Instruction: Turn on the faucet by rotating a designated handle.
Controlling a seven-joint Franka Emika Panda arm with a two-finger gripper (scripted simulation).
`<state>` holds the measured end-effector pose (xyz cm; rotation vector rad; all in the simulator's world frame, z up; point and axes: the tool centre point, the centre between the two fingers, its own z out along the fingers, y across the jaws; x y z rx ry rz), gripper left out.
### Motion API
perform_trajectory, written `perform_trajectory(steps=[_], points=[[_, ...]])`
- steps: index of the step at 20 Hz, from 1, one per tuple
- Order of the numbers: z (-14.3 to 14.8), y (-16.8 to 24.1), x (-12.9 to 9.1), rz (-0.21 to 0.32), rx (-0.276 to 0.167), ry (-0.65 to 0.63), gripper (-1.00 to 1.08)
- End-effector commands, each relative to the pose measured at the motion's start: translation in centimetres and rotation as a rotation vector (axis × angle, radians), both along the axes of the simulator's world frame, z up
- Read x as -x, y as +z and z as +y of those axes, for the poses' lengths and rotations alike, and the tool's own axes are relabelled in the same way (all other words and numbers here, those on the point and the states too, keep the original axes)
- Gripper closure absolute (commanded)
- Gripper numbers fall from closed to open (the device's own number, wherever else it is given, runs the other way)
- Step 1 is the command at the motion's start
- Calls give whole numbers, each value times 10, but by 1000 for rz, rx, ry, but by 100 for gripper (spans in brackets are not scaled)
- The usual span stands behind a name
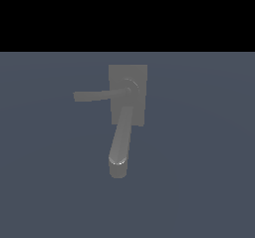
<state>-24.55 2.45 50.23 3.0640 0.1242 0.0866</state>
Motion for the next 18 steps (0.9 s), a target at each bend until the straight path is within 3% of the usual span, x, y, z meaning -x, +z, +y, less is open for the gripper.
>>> perform_trajectory(steps=[1,8,18], points=[[-3,-4,-3,10,16,3,108],[-18,-23,-16,53,98,23,108],[-45,-61,-45,136,286,88,108]])
